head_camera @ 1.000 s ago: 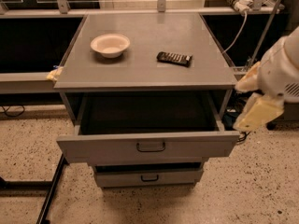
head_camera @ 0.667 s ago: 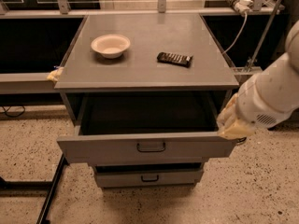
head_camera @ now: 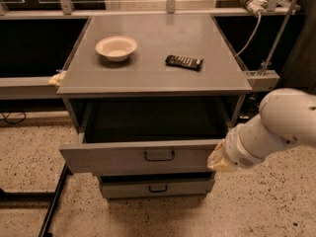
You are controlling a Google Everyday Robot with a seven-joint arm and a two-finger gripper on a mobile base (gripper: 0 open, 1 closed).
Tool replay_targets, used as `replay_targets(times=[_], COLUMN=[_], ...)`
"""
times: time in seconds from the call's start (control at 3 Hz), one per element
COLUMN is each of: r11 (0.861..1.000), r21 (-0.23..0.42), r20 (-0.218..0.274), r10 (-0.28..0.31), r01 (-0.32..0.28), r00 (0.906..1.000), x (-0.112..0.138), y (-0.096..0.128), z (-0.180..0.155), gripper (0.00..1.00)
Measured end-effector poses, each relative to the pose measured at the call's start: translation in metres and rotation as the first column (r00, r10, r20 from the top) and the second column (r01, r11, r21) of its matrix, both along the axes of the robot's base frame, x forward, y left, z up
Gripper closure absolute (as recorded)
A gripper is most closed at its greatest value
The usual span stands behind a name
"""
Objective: Close top drawer
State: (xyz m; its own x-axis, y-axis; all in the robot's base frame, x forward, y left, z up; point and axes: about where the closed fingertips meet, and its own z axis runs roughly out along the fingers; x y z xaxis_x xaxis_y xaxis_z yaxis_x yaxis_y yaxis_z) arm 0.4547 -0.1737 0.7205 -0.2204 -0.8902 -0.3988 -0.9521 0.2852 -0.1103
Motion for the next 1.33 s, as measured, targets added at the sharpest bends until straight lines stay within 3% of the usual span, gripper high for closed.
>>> replay_targets(times=[0.33,0.67,1.0,1.33], r11=[1.0,1.0,0.999,0.996], r21=[0.0,0.0,-0.034,-0.055], r20=[-0.059,-0.066,-0.018,0.1], r10=[0.017,0.018,0.027,0.082], r01=[-0.017,-0.018,-0.028,-0.076], r00=[0.9981,0.9977,0.9995,0.9916], x=[-0.008,-0.01,-0.008,0.006], y=[0.014,0.015,0.01,0.005], z=[-0.052,-0.057,-0.063,-0.075], gripper=[1.0,1.0,1.0,1.0])
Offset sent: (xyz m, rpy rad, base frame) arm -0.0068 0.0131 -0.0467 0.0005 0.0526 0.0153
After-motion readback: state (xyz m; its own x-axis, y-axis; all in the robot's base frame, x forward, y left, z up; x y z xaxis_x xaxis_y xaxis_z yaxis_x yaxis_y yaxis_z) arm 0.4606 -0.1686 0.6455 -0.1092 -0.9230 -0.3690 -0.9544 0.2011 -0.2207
